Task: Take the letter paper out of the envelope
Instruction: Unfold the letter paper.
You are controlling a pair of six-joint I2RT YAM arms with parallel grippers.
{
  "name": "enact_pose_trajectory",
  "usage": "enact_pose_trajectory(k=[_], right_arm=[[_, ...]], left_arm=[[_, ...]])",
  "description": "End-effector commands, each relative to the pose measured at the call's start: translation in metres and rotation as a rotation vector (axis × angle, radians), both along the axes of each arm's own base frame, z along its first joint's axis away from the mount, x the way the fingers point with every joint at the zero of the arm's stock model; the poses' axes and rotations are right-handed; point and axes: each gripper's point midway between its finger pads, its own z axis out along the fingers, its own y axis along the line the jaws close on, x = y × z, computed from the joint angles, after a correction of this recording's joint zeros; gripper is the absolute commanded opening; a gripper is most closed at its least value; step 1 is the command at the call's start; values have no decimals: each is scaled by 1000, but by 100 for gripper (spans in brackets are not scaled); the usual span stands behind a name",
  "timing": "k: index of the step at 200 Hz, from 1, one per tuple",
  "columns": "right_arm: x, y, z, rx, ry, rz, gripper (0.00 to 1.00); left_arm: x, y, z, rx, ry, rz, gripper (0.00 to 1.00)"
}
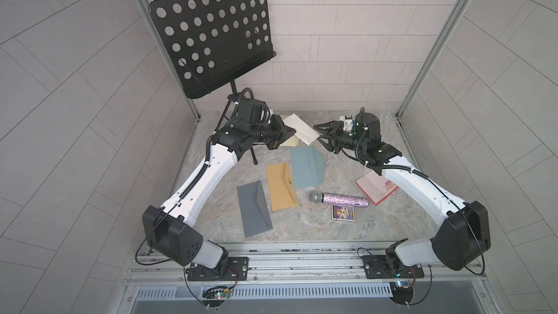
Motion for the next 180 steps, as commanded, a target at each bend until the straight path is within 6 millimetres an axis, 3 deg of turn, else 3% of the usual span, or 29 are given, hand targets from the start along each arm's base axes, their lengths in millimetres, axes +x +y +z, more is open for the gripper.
enact_pose_trajectory(k=[1,124,160,180], right_arm=[[2,6,13,58,-23,-2,49],[-14,29,22,98,-47,34,42],[-11,29,32,126,-73,19,35],[-10,29,37,130,-86,15,24]], left_arm=[[3,-7,3,-22,-14,1,0],[22,-14,5,-67,-18,60,0],[20,-20,-1,-71,-2,54,0],[18,-21,-7,-74,13,61,0]])
